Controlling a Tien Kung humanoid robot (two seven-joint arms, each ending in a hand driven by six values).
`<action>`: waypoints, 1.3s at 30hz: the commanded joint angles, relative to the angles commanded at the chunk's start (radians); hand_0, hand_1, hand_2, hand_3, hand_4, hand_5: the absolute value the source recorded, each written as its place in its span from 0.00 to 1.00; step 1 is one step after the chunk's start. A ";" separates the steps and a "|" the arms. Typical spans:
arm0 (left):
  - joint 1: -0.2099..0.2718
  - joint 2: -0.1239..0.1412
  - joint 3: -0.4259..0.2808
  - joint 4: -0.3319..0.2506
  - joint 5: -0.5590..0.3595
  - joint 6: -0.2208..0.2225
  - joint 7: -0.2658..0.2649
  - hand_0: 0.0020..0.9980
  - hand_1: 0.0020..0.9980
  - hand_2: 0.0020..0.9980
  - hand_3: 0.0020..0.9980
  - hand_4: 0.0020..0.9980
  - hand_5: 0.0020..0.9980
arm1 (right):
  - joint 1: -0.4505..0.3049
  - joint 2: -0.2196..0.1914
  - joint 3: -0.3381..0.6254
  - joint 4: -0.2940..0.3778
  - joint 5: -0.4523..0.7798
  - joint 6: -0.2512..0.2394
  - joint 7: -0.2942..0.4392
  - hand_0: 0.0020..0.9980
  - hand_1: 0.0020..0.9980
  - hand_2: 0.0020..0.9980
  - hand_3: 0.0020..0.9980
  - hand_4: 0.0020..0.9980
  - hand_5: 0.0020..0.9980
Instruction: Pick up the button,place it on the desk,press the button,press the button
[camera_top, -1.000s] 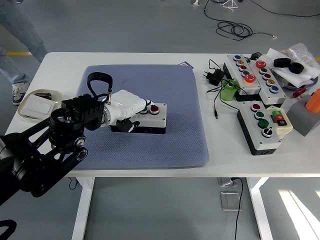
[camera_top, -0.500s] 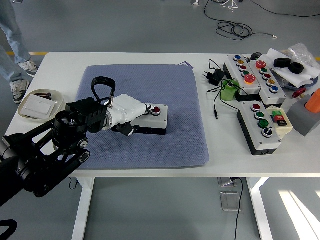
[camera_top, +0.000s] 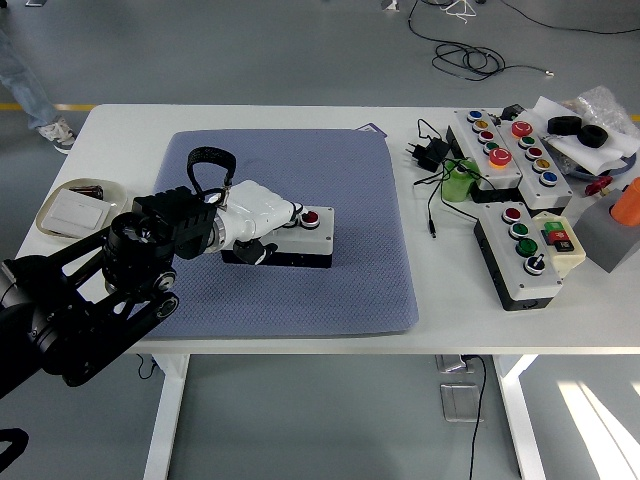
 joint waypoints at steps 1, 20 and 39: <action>0.001 0.000 -0.002 -0.001 0.000 0.002 0.000 0.15 0.08 0.10 0.90 0.56 0.00 | 0.000 0.000 0.000 0.000 0.000 0.000 0.000 0.79 0.80 0.82 0.75 0.41 0.48; 0.054 0.001 -0.164 -0.028 -0.189 0.235 0.021 0.17 0.38 0.48 1.00 0.95 0.68 | 0.001 0.000 0.003 0.000 -0.003 0.001 0.000 0.79 0.80 0.82 0.75 0.41 0.48; 0.108 -0.006 -0.225 0.103 -0.947 0.725 -0.052 0.85 0.91 0.97 0.96 0.84 1.00 | -0.005 0.001 0.004 0.000 -0.005 -0.002 -0.004 0.79 0.80 0.82 0.75 0.41 0.48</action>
